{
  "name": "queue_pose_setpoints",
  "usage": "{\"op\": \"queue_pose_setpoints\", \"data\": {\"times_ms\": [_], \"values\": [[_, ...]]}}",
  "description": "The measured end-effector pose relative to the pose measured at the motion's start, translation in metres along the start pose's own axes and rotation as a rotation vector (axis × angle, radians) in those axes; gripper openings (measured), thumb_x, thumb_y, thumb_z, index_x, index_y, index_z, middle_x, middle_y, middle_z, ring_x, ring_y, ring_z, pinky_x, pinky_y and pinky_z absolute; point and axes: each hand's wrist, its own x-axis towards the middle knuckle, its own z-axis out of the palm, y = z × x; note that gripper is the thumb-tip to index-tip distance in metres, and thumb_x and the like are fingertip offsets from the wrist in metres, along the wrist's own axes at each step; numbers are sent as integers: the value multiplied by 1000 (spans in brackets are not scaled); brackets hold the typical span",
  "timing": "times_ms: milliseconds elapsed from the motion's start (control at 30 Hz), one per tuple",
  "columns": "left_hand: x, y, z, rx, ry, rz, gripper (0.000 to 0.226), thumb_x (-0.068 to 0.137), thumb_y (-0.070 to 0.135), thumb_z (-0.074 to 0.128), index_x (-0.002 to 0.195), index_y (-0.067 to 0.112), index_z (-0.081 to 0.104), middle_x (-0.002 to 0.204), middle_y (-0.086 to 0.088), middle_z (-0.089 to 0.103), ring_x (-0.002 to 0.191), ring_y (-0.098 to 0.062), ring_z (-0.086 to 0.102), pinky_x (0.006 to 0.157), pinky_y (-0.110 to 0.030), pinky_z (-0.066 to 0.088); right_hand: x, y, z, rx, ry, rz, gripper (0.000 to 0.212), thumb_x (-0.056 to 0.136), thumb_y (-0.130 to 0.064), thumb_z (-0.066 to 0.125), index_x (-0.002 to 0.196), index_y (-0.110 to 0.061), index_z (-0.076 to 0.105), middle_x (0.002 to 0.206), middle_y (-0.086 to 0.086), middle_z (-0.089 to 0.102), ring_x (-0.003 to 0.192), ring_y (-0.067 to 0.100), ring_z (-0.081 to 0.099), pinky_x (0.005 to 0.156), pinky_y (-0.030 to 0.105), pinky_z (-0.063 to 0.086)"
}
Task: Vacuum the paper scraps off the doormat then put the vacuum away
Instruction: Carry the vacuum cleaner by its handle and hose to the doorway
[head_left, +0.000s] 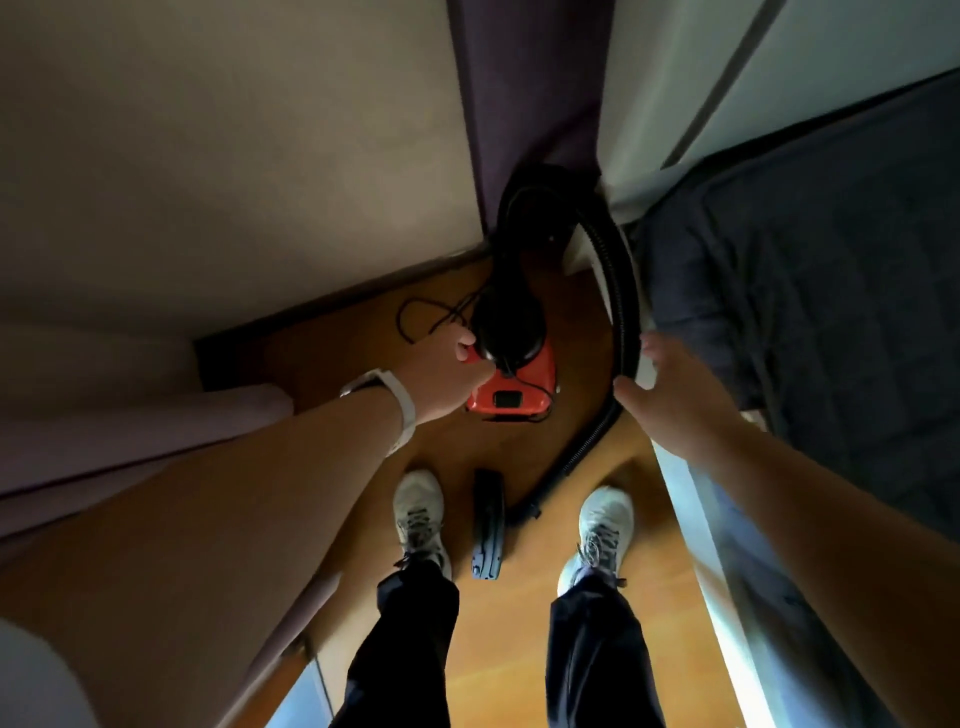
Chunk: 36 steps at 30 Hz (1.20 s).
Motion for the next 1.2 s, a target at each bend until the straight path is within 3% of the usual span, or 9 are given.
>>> {"op": "queue_pose_setpoints", "data": {"times_ms": [167,333,433,500,600,700,833,1033,1200], "values": [[75,-30,34,-36,3,3,58,93,35,62,142,13,41,101,4,58,76,-3,56,65,-17,47,60,12,35,87,66,5,58,88,-23,67,140,-16,43,135,9,52,120,24,52,92,29,38],[137,-50,68,-47,35,-44,49,89,39,61,125,7,57,82,2,67,68,-11,64,66,-31,56,108,24,73,205,124,71,49,79,-22,64,123,-18,44,107,6,59,85,18,61,71,31,50],[161,-53,84,-19,46,-57,26,88,37,61,86,11,58,62,0,58,54,-15,57,53,-31,48,128,32,90,226,199,83,72,74,-27,65,139,-14,38,129,15,49,106,28,60,89,46,55],[174,-56,91,-19,52,-54,33,87,40,61,66,17,51,54,0,53,47,-15,51,47,-27,40,140,39,96,219,274,117,75,79,-20,68,145,-10,34,138,15,42,121,31,53,99,45,50],[190,-56,100,-55,29,-69,40,90,42,61,60,16,50,47,2,48,41,-14,46,47,-26,38,158,58,101,250,304,180,64,82,-18,67,139,-6,40,130,14,52,117,28,57,92,36,54],[200,-56,105,-135,53,-94,32,89,42,64,72,16,60,52,4,53,47,-13,51,51,-25,41,167,71,111,171,271,133,50,83,-17,67,129,-8,49,118,11,60,106,25,61,79,30,52],[209,-59,112,-58,143,22,23,81,37,64,73,16,56,58,4,57,51,-14,55,43,-22,41,171,76,130,29,322,14,50,87,-26,66,132,-16,47,122,12,59,116,32,54,84,31,45],[203,-59,120,528,566,184,53,77,61,58,97,12,62,111,-9,52,103,-31,50,87,-43,44,167,80,158,262,272,-43,57,98,-31,58,148,-23,32,134,7,57,120,22,58,88,27,45],[216,-72,118,369,505,210,60,69,65,62,98,13,56,123,-8,48,109,-30,50,91,-46,47,173,82,158,392,254,0,43,96,-36,60,134,-17,52,102,-19,58,97,-2,49,67,-2,31]]}}
